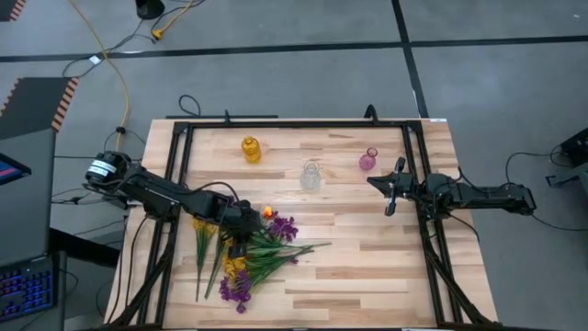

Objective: Sort flowers into vase by color
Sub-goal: Put the yellow flowers into the yellow vase

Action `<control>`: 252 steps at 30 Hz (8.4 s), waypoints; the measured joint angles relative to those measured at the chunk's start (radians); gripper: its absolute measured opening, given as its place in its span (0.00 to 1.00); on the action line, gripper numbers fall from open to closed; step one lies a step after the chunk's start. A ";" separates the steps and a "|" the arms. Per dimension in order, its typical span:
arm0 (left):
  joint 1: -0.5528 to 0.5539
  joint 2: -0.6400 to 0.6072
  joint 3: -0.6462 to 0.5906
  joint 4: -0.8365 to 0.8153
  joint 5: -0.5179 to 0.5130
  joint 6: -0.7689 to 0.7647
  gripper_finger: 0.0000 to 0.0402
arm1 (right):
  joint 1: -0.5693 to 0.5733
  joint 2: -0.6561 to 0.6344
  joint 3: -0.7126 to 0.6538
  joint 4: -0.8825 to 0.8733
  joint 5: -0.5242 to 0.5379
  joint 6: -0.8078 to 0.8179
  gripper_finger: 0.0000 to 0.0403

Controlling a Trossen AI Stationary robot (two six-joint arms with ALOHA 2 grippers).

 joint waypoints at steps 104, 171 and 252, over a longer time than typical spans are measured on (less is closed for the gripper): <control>-0.084 -0.001 0.358 0.024 -0.718 1.180 0.00 | 0.022 0.870 0.614 0.081 -0.271 0.297 0.56; -0.068 -0.002 0.358 0.028 -0.725 1.174 0.01 | 0.126 1.735 1.577 -0.798 -0.291 0.262 0.32; -0.269 -0.017 0.101 0.145 -0.873 -0.358 0.12 | 0.166 1.692 1.778 -0.711 0.054 -0.001 0.10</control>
